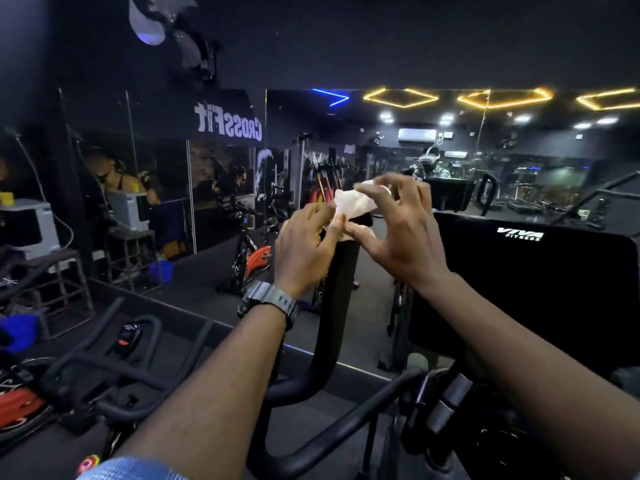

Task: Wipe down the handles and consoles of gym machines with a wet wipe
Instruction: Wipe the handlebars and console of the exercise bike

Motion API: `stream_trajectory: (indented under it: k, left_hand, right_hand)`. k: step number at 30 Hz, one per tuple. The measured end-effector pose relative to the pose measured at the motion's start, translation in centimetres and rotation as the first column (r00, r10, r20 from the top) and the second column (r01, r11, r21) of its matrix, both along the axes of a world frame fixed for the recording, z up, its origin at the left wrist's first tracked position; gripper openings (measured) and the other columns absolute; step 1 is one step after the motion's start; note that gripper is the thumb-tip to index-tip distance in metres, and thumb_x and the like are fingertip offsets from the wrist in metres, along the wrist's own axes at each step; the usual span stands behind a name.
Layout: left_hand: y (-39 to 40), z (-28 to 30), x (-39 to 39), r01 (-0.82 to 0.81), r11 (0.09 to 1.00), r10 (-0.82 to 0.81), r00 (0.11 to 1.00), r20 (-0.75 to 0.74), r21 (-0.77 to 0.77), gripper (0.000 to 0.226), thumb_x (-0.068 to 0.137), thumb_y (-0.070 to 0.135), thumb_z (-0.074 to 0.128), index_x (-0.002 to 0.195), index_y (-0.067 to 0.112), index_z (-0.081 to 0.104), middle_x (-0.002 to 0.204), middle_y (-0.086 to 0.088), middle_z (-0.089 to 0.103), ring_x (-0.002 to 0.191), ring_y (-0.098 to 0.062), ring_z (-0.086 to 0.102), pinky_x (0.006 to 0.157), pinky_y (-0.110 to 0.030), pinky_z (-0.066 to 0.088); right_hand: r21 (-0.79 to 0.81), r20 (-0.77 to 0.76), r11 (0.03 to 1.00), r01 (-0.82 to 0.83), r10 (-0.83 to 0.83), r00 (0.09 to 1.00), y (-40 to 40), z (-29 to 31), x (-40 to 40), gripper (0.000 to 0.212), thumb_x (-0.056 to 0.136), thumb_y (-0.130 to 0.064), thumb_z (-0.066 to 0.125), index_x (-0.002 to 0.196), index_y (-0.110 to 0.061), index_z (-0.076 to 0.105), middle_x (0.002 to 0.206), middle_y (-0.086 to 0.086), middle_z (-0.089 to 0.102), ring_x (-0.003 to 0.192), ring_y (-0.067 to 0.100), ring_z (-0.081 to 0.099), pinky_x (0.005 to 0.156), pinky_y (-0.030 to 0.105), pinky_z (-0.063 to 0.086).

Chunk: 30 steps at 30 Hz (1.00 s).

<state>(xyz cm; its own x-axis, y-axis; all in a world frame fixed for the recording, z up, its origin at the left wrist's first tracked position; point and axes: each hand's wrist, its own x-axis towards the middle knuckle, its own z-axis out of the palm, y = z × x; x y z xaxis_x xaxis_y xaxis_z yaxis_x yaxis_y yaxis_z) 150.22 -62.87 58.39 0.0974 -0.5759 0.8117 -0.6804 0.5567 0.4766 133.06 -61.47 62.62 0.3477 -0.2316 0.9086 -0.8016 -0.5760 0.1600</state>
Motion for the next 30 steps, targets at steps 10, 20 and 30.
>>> stream_trajectory:
  k: [10,20,30]
  left_hand:
    - [0.6,0.4,0.3,0.074,0.994,-0.075,0.997,0.009,0.080,0.050,0.101,0.037,0.028,0.147,0.037,0.046,0.136,0.017,0.054,0.116,0.004,0.043,0.100,-0.021,0.032]
    - [-0.1,0.0,0.2,0.127,0.992,-0.124,0.986,-0.114,0.020,0.048,0.100,0.044,0.028,0.134,0.034,0.061,0.134,0.010,0.062,0.126,-0.011,0.054,0.111,-0.047,0.038]
    - [0.0,0.0,0.1,0.059,0.998,-0.059,0.998,-0.001,0.023,0.042,0.103,0.035,0.035,0.140,0.031,0.055,0.132,0.009,0.061,0.120,-0.012,0.054,0.106,-0.051,0.040]
  right_hand:
    - [-0.091,-0.336,0.982,-0.164,0.124,0.934,-0.3,-5.2,1.0,0.017,0.097,-0.012,0.058,0.089,-0.002,0.069,0.099,0.012,0.063,0.085,0.028,0.056,0.059,0.042,0.051]
    - [0.066,-0.216,0.956,-0.287,0.295,0.931,-0.8,-6.1,0.7,0.014,0.098,-0.014,0.058,0.104,-0.009,0.070,0.091,0.009,0.058,0.077,0.024,0.053,0.056,0.039,0.050]
    - [0.074,-0.116,0.916,-0.394,0.400,0.909,0.0,-8.4,0.6,0.016,0.092,-0.012,0.059,0.105,-0.012,0.068,0.099,0.004,0.054,0.080,0.026,0.052,0.057,0.041,0.051]
